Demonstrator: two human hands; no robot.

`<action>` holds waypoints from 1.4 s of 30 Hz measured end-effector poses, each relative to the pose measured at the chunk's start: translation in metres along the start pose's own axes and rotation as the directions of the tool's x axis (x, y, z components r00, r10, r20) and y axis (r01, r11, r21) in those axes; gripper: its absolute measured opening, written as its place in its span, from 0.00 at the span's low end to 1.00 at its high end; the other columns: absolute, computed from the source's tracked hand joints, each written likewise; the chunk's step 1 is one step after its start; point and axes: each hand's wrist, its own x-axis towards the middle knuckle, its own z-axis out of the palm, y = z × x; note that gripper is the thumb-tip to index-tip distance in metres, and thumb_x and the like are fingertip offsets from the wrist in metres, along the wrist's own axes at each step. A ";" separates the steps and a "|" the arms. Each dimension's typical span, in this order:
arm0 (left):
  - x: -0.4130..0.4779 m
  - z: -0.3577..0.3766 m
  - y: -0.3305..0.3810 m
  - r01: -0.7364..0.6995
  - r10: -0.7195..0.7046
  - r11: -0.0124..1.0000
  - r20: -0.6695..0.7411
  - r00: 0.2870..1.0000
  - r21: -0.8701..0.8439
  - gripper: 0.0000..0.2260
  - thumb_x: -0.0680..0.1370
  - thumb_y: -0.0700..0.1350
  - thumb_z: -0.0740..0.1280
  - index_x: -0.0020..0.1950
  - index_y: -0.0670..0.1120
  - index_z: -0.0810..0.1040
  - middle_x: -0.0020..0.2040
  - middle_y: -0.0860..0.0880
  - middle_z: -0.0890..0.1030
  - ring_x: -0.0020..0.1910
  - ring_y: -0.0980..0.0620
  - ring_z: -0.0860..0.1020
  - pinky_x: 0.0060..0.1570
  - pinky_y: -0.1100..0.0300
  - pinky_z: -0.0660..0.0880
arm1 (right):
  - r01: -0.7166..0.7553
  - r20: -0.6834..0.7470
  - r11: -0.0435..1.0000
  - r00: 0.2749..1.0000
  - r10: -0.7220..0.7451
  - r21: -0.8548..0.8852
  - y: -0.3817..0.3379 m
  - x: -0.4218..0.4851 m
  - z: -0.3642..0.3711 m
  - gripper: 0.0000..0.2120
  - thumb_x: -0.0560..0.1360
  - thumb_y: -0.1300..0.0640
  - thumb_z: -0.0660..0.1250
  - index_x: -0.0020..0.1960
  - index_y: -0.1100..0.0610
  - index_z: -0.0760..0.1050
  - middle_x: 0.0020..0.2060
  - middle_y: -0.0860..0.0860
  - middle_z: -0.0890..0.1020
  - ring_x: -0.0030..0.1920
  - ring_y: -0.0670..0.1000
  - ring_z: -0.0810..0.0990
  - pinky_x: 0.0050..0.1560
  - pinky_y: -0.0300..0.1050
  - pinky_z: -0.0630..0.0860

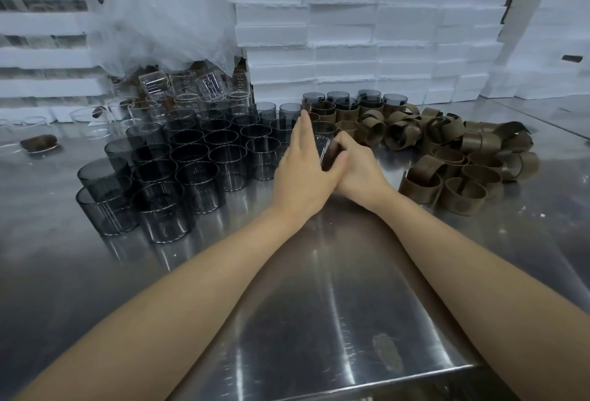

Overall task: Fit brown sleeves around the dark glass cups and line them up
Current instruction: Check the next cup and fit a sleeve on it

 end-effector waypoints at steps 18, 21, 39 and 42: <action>0.009 -0.003 -0.017 0.064 0.034 0.802 0.152 0.988 -0.594 0.24 0.84 0.54 0.54 0.79 0.55 0.54 0.80 0.53 0.56 0.77 0.55 0.59 0.69 0.53 0.70 | -0.442 0.409 0.699 0.883 0.230 0.562 0.012 0.012 -0.015 0.30 0.71 0.33 0.63 0.54 0.59 0.79 0.34 0.50 0.78 0.30 0.44 0.72 0.35 0.34 0.72; 0.009 -0.004 -0.017 0.133 -0.055 0.739 0.137 0.989 -0.660 0.20 0.84 0.52 0.54 0.76 0.51 0.64 0.67 0.44 0.76 0.58 0.45 0.81 0.36 0.59 0.81 | -0.458 0.418 0.683 0.876 0.240 0.569 0.014 0.012 -0.015 0.31 0.70 0.30 0.58 0.51 0.56 0.81 0.32 0.51 0.77 0.31 0.46 0.72 0.34 0.36 0.70; 0.009 -0.006 -0.017 0.295 -0.140 0.562 0.263 0.955 -0.773 0.09 0.84 0.49 0.58 0.60 0.51 0.76 0.49 0.55 0.82 0.42 0.43 0.85 0.41 0.60 0.82 | -0.525 -0.292 0.832 0.836 0.464 -0.181 0.043 0.042 -0.014 0.22 0.77 0.65 0.60 0.71 0.64 0.69 0.75 0.57 0.62 0.73 0.56 0.64 0.71 0.42 0.59; 0.008 -0.006 -0.017 0.319 -0.143 0.536 0.288 0.947 -0.781 0.11 0.84 0.48 0.59 0.65 0.50 0.74 0.57 0.50 0.81 0.43 0.43 0.85 0.43 0.59 0.82 | -0.504 -0.299 0.840 0.849 0.437 -0.203 0.042 0.042 -0.015 0.19 0.75 0.67 0.61 0.66 0.69 0.71 0.65 0.64 0.75 0.65 0.62 0.73 0.66 0.54 0.69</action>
